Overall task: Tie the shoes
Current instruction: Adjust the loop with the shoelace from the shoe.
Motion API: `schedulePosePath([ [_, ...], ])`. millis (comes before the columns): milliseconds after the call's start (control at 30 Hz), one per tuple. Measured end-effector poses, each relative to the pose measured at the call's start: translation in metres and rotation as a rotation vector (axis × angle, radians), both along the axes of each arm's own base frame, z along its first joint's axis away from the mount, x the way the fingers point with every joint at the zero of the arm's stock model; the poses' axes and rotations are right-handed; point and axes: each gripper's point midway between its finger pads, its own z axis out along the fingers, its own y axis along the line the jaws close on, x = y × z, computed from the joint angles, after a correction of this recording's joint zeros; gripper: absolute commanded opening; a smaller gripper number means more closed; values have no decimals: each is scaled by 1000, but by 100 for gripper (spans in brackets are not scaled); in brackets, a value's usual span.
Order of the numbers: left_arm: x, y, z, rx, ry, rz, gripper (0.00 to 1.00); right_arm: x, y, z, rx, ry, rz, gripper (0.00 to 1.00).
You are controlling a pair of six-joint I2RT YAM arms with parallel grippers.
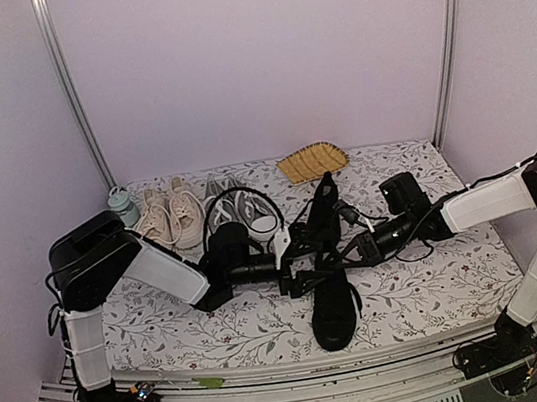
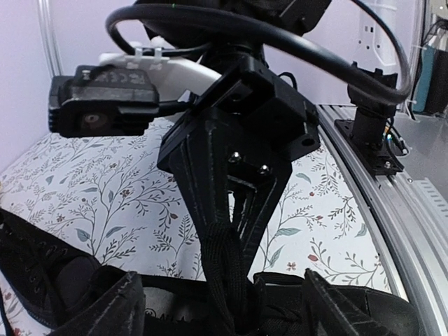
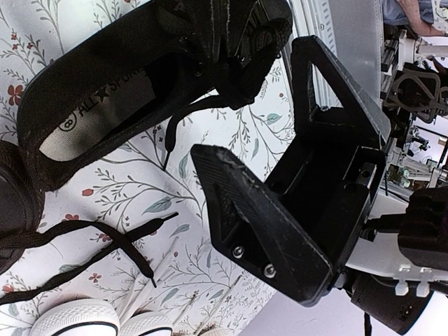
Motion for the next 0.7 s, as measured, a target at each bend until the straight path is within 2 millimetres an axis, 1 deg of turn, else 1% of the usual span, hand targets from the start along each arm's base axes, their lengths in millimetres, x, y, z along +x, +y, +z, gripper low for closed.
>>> schedulePosePath([
  [100,-2,-2,3,2,-9,-17,93,1,0,1,1,-7,2,0],
  [167,-3,-1,6,2,-9,-21,93,1,0,1,0,-7,2,0],
  [233,-3,-1,10,-3,-13,-24,89,1,0,1,0,-8,2,0],
  [267,-2,-1,11,-3,-14,-19,84,1,0,1,0,-9,2,0],
  [333,2,-4,13,3,-19,1,71,1,1,1,1,-12,4,0],
  [400,7,-8,13,19,-25,20,62,1,1,2,2,-16,5,0],
  [533,15,-12,16,40,-45,45,57,1,1,2,1,-17,6,0],
  [567,15,-12,14,49,-44,46,55,1,1,2,1,-18,7,0],
  [700,14,-11,6,78,-29,46,53,1,0,1,-1,-16,7,0],
])
